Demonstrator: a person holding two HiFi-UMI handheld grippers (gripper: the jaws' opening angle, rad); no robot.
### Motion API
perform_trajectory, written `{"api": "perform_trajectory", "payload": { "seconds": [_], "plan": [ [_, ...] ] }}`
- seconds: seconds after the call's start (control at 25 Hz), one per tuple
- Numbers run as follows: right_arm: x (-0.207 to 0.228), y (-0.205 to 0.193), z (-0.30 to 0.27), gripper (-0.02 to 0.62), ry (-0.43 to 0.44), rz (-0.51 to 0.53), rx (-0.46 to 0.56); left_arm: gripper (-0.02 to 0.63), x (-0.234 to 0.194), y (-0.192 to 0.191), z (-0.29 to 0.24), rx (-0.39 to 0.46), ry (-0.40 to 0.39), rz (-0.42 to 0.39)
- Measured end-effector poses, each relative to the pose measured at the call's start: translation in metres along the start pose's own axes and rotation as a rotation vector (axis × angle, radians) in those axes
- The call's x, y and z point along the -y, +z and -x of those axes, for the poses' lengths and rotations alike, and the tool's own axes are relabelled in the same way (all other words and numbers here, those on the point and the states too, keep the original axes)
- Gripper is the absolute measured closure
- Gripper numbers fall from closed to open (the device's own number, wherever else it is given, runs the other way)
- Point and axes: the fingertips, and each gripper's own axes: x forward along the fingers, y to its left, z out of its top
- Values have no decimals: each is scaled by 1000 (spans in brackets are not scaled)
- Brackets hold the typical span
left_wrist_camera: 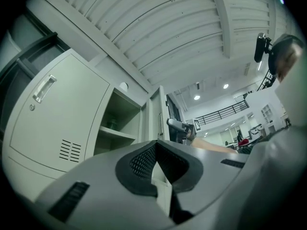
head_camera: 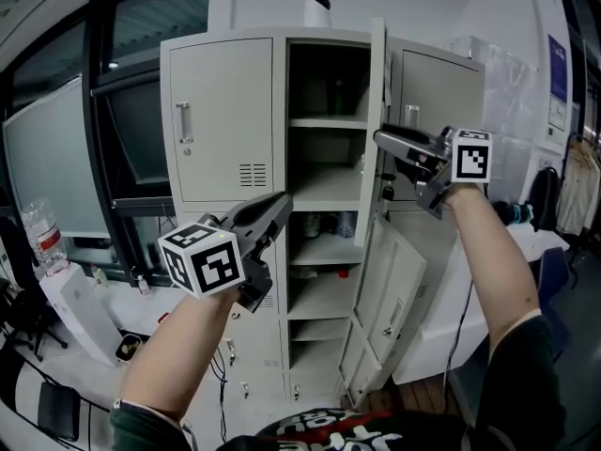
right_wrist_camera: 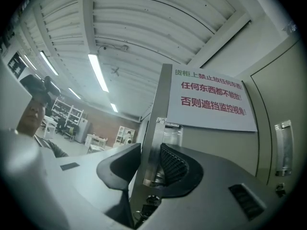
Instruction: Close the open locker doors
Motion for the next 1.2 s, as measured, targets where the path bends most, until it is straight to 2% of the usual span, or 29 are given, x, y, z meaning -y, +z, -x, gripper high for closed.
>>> {"api": "perform_trajectory", "payload": {
  "seconds": [0.36,0.68,0.92,1.2],
  "plan": [
    [12,-10,-51,465,5,-11,1,598,-37,3,25,-3,30,6],
    [32,-21,-92,494,-25,-16,5,598,-68,-2,41,-21,51,-1],
    [49,-28,-116,514,-106,0,-22,598,-84,-5,53,-34,64,-12],
    [79,-39,-141,522,-271,-4,-64,598,-105,-8,68,-41,78,-2]
  ]
}}
